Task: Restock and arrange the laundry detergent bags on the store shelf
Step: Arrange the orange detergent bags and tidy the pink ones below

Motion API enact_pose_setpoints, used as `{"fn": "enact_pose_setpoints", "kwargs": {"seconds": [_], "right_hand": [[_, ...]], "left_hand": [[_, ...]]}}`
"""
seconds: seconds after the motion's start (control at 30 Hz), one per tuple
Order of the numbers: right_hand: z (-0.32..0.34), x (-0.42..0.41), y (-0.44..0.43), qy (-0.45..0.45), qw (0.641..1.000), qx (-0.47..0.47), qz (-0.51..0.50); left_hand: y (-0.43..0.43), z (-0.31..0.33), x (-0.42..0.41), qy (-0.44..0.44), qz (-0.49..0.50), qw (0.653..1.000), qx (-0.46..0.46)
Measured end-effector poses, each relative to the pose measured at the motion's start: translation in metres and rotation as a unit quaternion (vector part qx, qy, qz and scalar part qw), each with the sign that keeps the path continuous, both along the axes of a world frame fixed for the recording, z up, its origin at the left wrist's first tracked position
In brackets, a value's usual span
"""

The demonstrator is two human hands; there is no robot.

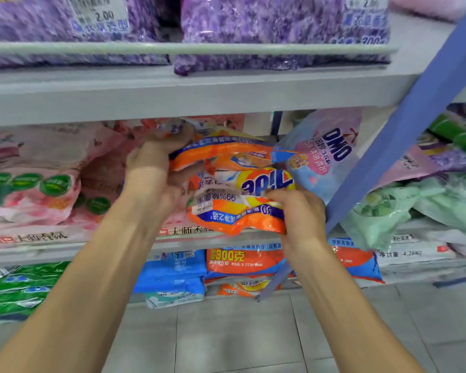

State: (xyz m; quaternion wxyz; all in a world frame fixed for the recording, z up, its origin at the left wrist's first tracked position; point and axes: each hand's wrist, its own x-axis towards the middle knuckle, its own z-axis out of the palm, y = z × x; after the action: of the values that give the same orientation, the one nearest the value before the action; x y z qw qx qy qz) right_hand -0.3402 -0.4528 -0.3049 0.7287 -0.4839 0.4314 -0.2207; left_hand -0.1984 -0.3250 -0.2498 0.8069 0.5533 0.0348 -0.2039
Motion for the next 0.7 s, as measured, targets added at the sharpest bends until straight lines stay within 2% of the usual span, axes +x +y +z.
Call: {"fn": "enact_pose_setpoints", "kwargs": {"seconds": [0.07, 0.13, 0.27, 0.33, 0.37, 0.43, 0.47, 0.53, 0.6, 0.7], "right_hand": [[0.01, 0.004, 0.002, -0.049, 0.995, 0.086, -0.024], [0.019, 0.007, 0.003, -0.071, 0.992, 0.1, -0.015], [0.039, 0.019, -0.006, -0.046, 0.997, 0.02, 0.06], [0.057, 0.035, -0.011, 0.015, 0.989, -0.071, 0.129], [0.067, 0.043, -0.014, 0.071, 0.973, -0.136, 0.175], [0.083, 0.061, -0.017, 0.175, 0.896, -0.295, 0.282], [0.086, 0.072, -0.017, 0.201, 0.849, -0.366, 0.325], [0.081, 0.097, -0.015, 0.205, 0.783, -0.462, 0.362], [0.064, 0.116, -0.013, 0.188, 0.755, -0.502, 0.377], [0.027, 0.12, -0.017, 0.159, 0.764, -0.534, 0.326]], "left_hand": [[0.025, -0.002, -0.004, -0.009, 0.004, 1.0, -0.02], [0.052, -0.003, -0.005, -0.003, 0.015, 0.998, -0.053], [0.104, 0.0, 0.007, 0.03, 0.011, 0.995, -0.099], [0.122, 0.006, 0.014, 0.036, -0.016, 0.997, -0.073], [0.128, 0.008, 0.018, 0.035, -0.041, 0.998, -0.043], [0.136, 0.013, 0.025, 0.021, -0.083, 0.996, 0.04], [0.137, 0.016, 0.029, 0.018, -0.1, 0.992, 0.072], [0.133, 0.022, 0.034, 0.023, -0.104, 0.986, 0.128], [0.127, 0.025, 0.04, 0.029, -0.085, 0.983, 0.161], [0.114, 0.023, 0.039, 0.013, -0.047, 0.975, 0.216]]}}
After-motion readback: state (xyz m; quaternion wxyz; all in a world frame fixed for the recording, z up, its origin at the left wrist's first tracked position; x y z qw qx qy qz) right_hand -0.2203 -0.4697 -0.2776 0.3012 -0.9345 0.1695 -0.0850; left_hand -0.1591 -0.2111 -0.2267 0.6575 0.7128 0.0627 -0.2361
